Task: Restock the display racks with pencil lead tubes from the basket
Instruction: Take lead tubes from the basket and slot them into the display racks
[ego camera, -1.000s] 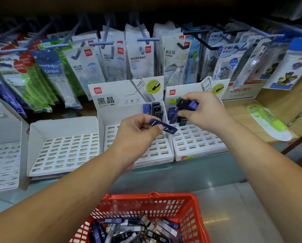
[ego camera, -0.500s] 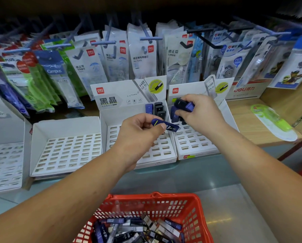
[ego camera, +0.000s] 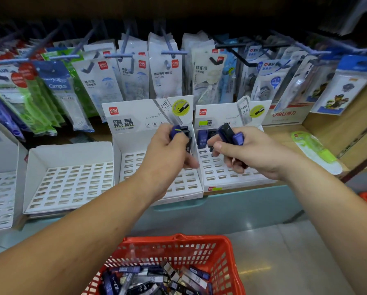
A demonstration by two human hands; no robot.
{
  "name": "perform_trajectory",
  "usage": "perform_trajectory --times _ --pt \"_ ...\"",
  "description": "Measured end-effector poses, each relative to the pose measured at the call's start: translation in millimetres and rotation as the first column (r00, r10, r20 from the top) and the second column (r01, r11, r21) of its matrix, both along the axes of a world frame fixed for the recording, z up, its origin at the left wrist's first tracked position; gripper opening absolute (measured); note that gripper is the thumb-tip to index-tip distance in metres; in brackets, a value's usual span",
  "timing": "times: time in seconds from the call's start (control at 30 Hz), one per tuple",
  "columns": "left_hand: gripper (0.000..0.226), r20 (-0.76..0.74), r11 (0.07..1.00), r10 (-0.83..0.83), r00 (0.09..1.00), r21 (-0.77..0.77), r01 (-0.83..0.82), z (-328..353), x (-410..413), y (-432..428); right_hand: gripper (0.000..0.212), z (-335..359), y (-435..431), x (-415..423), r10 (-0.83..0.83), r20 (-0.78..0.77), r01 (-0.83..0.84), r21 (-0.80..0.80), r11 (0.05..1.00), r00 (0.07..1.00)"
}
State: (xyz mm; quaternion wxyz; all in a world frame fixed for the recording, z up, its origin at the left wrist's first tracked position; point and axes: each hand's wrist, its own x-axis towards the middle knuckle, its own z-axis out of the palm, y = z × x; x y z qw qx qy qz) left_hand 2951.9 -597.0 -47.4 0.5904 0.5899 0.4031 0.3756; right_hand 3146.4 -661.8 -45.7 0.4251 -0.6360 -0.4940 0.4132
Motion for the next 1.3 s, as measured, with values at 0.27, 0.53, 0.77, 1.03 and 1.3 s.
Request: perform_trajectory --times 0.27,0.53,0.77,1.03,1.3 --pt "0.015 -0.156 0.957 -0.146 0.977 0.228 0.180 -4 13 -20 0.015 13 -15 -17 0.217 0.264 -0.182 -0.152 0.972 0.940" --pt "0.018 0.022 0.990 -0.075 0.997 -0.122 0.078 -9 9 -11 0.026 4 -20 10 -0.063 -0.291 0.044 -0.071 0.996 0.955" --pt "0.014 0.033 0.993 -0.091 0.995 -0.077 0.093 -19 9 -9 0.015 -2 -20 5 -0.035 -0.244 0.016 -0.080 0.997 0.969" --pt "0.017 -0.075 0.988 -0.113 0.991 -0.115 0.104 -24 5 -7 0.013 -8 -12 18 -0.298 -0.175 0.302 -0.005 0.953 0.938" --pt "0.018 -0.062 0.992 -0.015 0.998 -0.124 0.007 -25 2 -2 0.020 -17 -8 21 -0.440 0.211 0.384 0.259 0.886 0.873"
